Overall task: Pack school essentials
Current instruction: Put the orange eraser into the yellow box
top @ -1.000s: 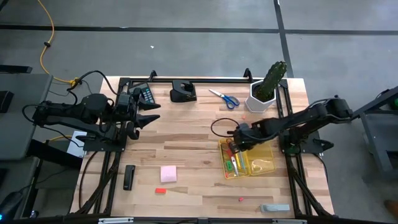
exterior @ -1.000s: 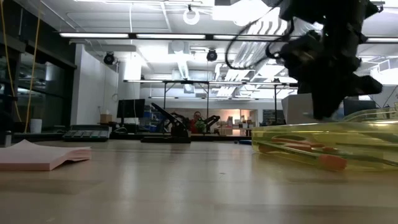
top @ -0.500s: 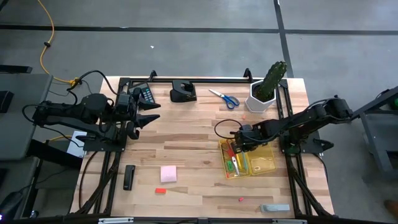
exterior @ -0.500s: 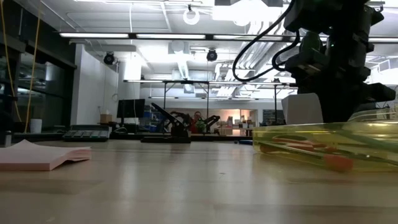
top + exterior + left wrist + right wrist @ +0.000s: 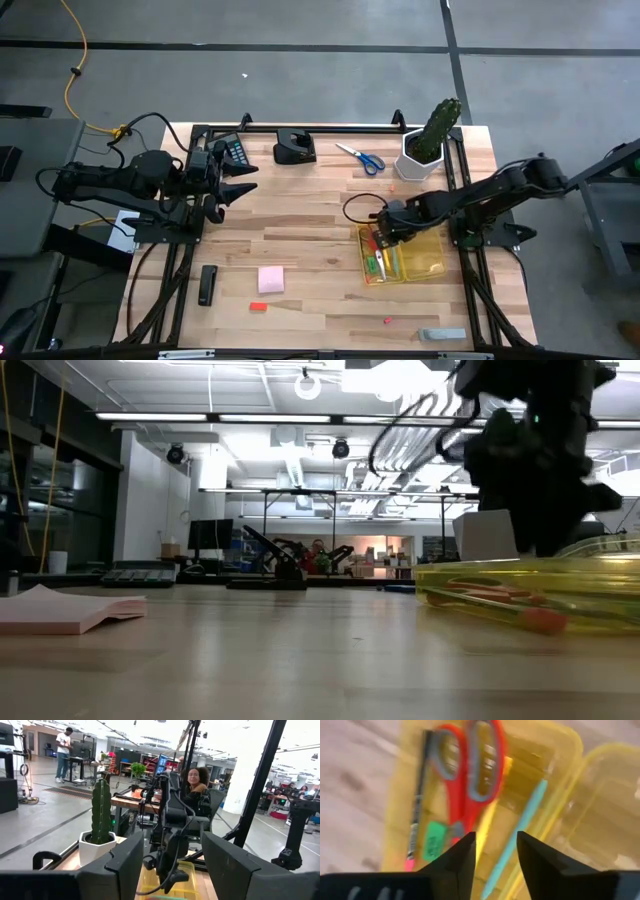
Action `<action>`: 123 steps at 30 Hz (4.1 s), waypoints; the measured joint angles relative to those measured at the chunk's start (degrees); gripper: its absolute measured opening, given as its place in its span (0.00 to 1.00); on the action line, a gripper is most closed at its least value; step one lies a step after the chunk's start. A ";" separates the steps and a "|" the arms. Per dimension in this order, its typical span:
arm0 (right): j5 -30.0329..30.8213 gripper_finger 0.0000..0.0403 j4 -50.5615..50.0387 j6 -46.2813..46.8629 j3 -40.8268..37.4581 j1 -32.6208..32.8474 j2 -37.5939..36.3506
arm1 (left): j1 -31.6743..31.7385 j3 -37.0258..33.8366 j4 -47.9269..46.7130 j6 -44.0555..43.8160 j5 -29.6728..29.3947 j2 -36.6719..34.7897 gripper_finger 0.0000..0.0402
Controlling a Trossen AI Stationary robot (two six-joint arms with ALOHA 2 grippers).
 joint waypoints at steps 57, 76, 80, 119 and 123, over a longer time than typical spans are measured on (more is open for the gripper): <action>21.15 0.42 45.60 -69.75 12.39 1.44 -18.58 | -0.02 0.00 0.02 2.51 0.07 0.00 0.47; 21.17 0.42 45.60 -69.75 12.39 1.44 -18.58 | -0.02 0.00 0.02 1.94 0.08 0.00 0.47; 21.17 0.42 45.60 -69.75 12.39 1.44 -18.58 | 0.00 0.00 0.02 1.94 0.08 0.00 0.47; 21.17 0.42 45.38 -69.32 12.39 1.44 -18.58 | -0.02 0.00 1.34 2.93 0.41 0.00 0.47; 21.17 0.42 45.37 -67.95 12.39 1.44 -18.58 | -0.02 0.00 1.33 2.97 0.41 -0.02 0.47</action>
